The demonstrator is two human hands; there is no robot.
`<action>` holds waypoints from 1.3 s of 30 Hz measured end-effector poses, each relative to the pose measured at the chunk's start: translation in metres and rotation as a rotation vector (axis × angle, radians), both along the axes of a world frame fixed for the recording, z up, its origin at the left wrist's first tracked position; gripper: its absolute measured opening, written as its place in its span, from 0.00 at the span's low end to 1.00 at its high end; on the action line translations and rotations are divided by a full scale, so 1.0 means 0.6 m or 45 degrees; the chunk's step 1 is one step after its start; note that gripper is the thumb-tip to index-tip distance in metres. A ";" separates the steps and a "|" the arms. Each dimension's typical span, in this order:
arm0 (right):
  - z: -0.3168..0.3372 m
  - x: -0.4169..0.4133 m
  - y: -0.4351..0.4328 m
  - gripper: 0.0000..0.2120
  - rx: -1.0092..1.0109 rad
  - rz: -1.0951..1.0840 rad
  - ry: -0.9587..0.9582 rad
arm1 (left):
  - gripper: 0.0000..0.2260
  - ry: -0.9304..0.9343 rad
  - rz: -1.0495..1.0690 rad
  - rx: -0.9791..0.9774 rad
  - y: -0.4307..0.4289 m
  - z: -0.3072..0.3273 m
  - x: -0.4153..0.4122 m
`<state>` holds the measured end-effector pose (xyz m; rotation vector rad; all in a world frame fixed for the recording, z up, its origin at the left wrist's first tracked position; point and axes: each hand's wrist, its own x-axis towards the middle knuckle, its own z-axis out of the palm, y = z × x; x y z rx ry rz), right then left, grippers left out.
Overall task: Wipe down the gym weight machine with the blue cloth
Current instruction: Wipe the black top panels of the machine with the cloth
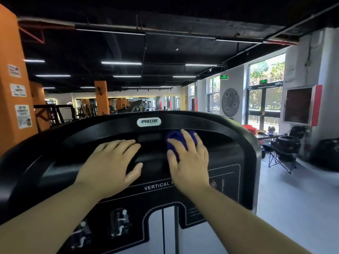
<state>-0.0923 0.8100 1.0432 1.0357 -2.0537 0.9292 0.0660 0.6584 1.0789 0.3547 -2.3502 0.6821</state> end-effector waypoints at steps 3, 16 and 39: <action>-0.030 -0.024 0.042 0.19 0.093 0.258 0.296 | 0.24 0.003 -0.029 -0.014 -0.009 0.000 0.032; 0.083 0.087 -0.093 0.21 0.566 0.556 0.279 | 0.24 0.274 0.066 0.032 -0.065 -0.022 0.110; 0.101 0.177 -0.177 0.23 0.566 0.343 0.091 | 0.28 0.204 0.201 -0.033 -0.078 -0.020 0.142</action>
